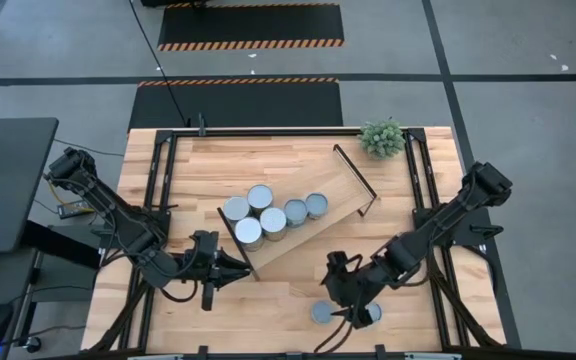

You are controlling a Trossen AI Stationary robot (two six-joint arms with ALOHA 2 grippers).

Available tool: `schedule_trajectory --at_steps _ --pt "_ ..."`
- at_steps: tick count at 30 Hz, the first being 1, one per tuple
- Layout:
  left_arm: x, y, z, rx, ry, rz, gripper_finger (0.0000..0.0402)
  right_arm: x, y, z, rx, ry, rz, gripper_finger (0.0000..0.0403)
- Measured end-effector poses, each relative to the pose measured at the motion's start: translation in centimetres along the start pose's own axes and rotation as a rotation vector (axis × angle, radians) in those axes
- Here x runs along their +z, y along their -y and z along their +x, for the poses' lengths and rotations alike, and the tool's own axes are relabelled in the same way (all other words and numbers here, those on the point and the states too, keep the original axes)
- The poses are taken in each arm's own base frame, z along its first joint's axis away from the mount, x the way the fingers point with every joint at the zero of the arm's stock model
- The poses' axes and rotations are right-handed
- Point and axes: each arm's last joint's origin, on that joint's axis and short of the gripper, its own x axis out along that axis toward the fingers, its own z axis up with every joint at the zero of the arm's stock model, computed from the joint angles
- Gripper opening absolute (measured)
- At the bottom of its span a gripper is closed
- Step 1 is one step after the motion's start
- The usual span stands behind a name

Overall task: Pick and place cans onto a shelf
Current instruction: Put the canned tomatoes on the shelf

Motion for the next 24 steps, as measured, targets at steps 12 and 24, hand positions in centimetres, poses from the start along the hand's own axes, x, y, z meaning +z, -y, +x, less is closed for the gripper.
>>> schedule_trajectory --at_steps 12,24 --pt "-0.1 0.0 0.0 -0.010 -0.012 -0.005 0.0078 0.3 -1.6 7.5 0.045 -0.117 -0.127 0.0373" --pt "-0.1 0.0 0.0 -0.018 -0.018 -0.022 0.0078 -1.1 -1.4 9.6 -0.013 -0.276 -0.235 0.0373"
